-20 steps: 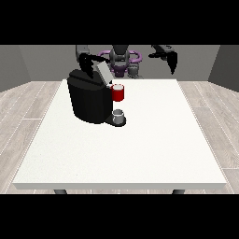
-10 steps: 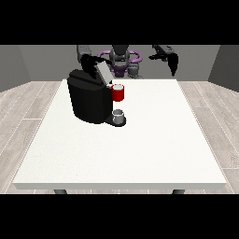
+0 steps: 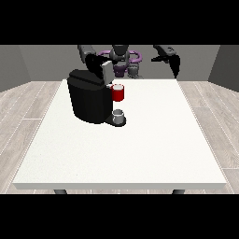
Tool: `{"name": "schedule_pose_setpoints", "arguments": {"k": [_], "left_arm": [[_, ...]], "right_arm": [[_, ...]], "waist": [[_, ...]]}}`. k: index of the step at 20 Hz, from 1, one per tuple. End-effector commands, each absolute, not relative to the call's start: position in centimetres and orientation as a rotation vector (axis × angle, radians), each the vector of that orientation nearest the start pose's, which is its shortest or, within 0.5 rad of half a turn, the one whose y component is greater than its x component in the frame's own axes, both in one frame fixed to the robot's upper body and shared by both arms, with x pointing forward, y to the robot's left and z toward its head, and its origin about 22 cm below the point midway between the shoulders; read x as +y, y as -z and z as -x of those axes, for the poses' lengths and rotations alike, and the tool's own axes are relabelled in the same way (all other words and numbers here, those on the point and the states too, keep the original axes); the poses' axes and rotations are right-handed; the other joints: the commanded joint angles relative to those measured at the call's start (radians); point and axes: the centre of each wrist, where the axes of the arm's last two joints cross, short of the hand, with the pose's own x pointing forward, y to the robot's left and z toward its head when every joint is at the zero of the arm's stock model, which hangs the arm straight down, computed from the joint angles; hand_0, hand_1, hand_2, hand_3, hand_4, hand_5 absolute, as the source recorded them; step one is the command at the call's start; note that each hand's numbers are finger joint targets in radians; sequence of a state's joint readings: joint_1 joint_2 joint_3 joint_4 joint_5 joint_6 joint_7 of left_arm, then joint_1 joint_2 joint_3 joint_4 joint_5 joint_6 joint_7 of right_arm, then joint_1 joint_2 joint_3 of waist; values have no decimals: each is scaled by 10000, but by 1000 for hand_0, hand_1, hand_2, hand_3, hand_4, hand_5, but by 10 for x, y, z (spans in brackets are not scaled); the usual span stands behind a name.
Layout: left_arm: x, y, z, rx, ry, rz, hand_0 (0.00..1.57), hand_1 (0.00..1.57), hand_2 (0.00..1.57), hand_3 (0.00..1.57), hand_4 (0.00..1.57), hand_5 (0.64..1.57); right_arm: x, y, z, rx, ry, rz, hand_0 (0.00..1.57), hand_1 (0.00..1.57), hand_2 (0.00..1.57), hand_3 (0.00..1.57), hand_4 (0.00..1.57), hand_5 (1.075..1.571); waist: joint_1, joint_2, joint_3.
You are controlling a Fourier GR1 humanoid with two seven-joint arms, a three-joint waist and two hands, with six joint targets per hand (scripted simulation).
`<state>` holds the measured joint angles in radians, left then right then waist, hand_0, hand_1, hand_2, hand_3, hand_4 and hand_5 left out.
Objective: Insert the coffee pod into the coffee machine and close the lid
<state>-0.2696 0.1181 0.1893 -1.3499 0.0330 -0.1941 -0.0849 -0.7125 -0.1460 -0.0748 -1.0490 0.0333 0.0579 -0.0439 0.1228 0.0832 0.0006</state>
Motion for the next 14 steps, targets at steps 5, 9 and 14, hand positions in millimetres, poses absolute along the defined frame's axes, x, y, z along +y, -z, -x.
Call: {"name": "schedule_pose_setpoints", "arguments": {"k": [5, 9, 14], "left_arm": [[271, -20, -302, -16803, 1278, 768, 0, 0, 0, 0, 0, 1571], [256, -51, -319, -17587, 1804, 1198, 0, 0, 0, 0, 196, 1571], [232, -43, -308, -18225, 1916, 1257, 0, 0, 0, 0, 145, 1571]], "right_arm": [[-181, -98, -400, -17496, -4378, 289, 0, 0, 0, 0, 173, 1571], [-165, -115, -412, -18028, -4426, 720, 0, 0, 0, 0, 141, 1571], [-169, -118, -415, -18241, -4319, 227, 0, 0, 0, 0, 125, 1571]], "waist": [[315, -306, -6], [609, 146, -5], [593, 46, -4]]}}
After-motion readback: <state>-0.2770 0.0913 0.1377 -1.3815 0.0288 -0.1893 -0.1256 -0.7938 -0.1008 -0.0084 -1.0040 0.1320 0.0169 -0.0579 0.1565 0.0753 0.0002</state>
